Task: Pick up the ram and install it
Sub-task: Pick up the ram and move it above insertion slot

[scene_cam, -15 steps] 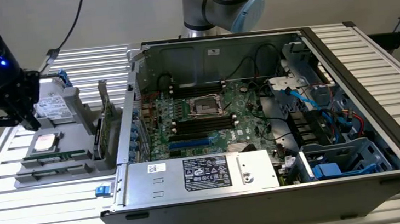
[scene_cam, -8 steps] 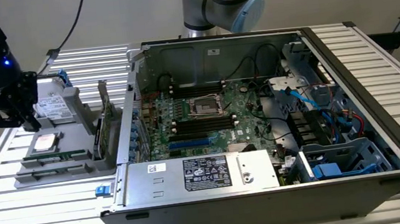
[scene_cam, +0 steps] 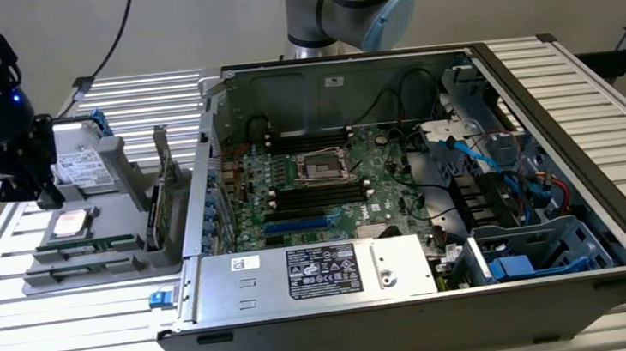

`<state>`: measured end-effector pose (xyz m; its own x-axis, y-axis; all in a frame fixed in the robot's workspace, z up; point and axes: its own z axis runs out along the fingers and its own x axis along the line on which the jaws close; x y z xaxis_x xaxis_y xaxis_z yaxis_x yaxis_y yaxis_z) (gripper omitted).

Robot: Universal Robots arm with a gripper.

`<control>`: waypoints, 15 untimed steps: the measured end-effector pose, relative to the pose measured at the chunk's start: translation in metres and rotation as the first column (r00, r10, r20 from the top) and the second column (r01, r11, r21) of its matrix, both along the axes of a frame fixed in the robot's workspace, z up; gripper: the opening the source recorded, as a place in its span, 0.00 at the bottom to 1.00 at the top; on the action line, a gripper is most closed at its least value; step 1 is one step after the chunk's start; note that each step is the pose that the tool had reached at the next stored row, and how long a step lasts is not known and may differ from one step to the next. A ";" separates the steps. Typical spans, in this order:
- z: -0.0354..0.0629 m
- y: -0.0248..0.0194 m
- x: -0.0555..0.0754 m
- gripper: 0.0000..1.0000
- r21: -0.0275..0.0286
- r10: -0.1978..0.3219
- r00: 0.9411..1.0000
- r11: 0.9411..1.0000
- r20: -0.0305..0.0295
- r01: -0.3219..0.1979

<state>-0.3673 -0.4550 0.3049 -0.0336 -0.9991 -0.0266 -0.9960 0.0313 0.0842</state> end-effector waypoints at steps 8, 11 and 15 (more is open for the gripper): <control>-0.0002 0.0000 -0.001 0.24 -0.003 0.033 0.999 0.999 0.000 -0.033; -0.0017 -0.0001 -0.001 0.30 -0.003 0.034 0.999 0.999 0.000 -0.034; -0.0090 -0.0003 -0.002 0.37 -0.003 0.041 0.999 0.999 0.000 -0.041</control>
